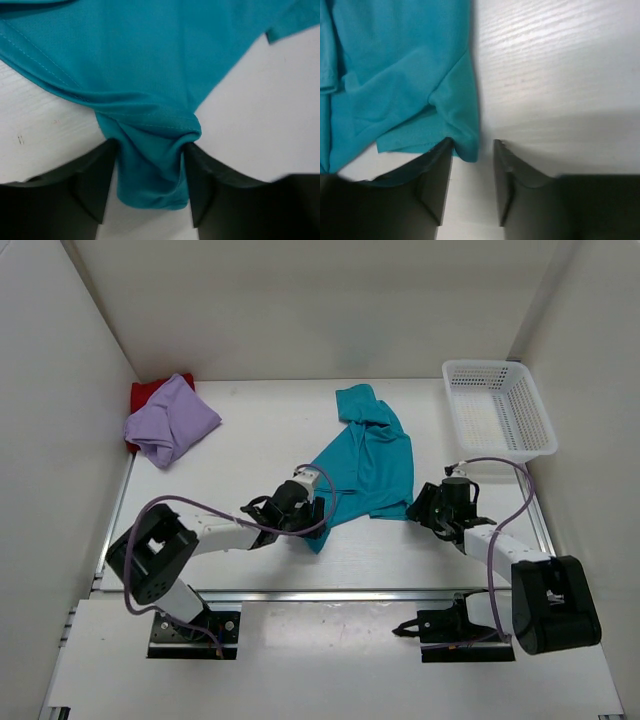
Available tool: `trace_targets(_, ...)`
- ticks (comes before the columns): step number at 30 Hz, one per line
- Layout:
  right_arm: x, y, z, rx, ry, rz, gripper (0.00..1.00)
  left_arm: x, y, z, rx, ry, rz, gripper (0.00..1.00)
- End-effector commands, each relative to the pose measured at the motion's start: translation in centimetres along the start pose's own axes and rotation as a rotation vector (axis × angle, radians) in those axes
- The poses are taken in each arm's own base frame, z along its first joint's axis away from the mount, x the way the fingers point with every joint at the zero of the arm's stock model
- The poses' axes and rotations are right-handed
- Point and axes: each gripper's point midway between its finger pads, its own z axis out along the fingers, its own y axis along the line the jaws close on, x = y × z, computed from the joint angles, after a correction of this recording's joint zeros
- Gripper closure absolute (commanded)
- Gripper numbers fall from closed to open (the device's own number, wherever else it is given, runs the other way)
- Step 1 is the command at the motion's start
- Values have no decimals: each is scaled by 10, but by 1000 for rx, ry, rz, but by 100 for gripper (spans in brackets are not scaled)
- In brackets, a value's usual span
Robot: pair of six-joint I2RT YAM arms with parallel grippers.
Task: Fold and stack the t-shirts
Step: Flatten out the tshirt
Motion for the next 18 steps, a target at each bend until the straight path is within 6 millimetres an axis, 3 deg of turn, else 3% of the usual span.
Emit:
trace_targets(1,-18,8,11,-42,-38,-19,66,-31,-6,8,22,-69,-27,39)
trace_targets(4,-18,21,17,-90,-33,-19,91,-46,-5,10,48,-96,-79,59)
trace_targets(6,-30,33,13,-92,-67,-46,100,-53,-9,4,90,-101,-119,70)
trace_targets(8,-39,40,6,-78,-93,-87,100,-62,-9,-9,124,-130,-173,79)
trace_targets(10,-47,50,-10,-83,-110,-123,100,-77,1,-33,182,-198,-255,85)
trace_targets(11,-57,56,-18,-95,-138,-123,100,-78,-1,-42,240,-195,-309,84)
trace_targets(15,-84,75,-69,-143,-195,-160,100,-91,31,-92,357,-301,-477,84)
trace_targets(17,-95,75,-95,-142,-212,-175,100,-87,58,-110,352,-341,-565,77)
trace_targets(18,-98,75,-102,-148,-220,-174,100,-85,57,-115,378,-336,-600,72)
